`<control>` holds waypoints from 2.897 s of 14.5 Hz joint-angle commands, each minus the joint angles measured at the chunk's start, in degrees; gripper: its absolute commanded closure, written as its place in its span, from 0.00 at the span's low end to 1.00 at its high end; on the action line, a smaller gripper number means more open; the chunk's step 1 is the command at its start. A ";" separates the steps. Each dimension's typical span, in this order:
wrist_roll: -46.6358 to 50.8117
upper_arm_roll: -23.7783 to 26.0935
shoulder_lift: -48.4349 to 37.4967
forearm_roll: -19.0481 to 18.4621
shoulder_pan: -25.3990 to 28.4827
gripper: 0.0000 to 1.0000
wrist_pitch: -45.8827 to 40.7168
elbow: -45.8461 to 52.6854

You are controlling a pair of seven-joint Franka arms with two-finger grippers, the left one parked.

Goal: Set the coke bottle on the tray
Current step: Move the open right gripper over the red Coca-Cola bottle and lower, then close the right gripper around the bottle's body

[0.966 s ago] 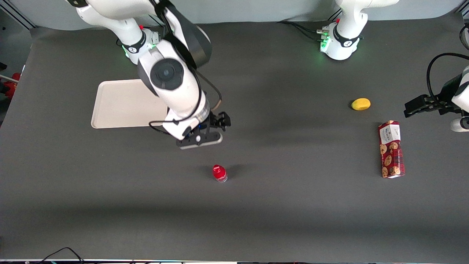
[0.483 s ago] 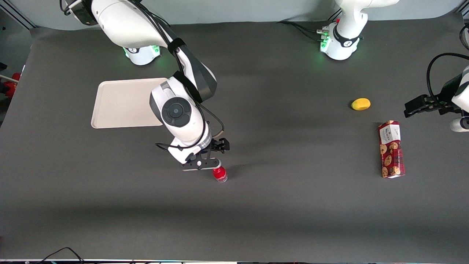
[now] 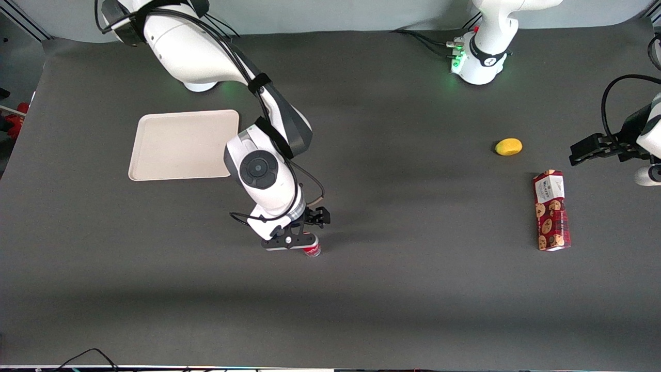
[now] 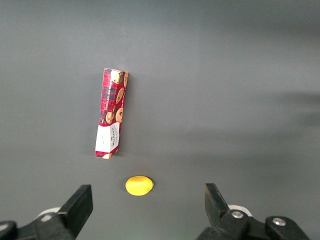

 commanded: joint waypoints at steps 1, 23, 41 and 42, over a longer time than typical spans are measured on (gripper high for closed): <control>1.25 -0.50 1.76 -0.62 0.45 0.00 0.47 2.34; 2.12 -1.82 7.47 -0.70 0.54 0.00 0.38 7.61; 0.11 -2.17 6.77 -3.08 1.24 1.00 -0.05 7.78; -0.07 -2.17 6.25 -3.08 1.07 1.00 -0.84 7.87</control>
